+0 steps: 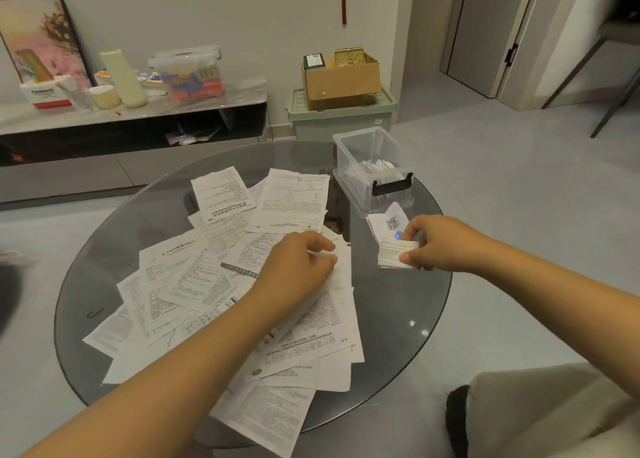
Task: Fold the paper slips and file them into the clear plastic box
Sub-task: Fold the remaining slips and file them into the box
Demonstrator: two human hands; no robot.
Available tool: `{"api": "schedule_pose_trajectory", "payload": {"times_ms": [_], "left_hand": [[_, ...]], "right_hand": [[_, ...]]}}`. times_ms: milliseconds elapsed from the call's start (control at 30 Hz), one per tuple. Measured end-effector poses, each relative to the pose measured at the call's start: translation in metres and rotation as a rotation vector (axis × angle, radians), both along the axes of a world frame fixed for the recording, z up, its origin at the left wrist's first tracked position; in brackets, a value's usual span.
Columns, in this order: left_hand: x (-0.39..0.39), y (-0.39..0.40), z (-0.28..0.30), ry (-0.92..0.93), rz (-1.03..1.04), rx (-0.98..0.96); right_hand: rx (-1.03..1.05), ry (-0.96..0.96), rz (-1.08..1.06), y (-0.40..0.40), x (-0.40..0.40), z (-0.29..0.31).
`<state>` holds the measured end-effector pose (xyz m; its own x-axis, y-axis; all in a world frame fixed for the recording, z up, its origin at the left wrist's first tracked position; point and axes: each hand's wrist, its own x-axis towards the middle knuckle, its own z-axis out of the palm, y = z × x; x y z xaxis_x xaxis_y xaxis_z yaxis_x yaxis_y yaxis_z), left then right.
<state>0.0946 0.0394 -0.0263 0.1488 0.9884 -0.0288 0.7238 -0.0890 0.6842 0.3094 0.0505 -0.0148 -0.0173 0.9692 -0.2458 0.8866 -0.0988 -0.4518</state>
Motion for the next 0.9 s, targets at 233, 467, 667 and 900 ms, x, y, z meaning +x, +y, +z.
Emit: {"api": "schedule_pose_trajectory", "payload": {"times_ms": [233, 467, 667, 900], "left_hand": [[0.002, -0.004, -0.005, 0.035, 0.000, 0.060], [0.001, -0.011, -0.010, 0.030, -0.010, 0.060], [-0.002, -0.016, -0.007, 0.032, -0.005, 0.080], [-0.014, -0.018, -0.007, 0.081, -0.038, 0.138]], "right_hand": [[0.106, 0.031, -0.078, 0.005, -0.006, -0.013], [0.120, -0.032, -0.002, 0.002, -0.011, -0.016], [0.167, -0.099, -0.003, -0.004, -0.009, -0.023], [0.300, -0.035, -0.082, -0.012, -0.011, -0.010]]}}
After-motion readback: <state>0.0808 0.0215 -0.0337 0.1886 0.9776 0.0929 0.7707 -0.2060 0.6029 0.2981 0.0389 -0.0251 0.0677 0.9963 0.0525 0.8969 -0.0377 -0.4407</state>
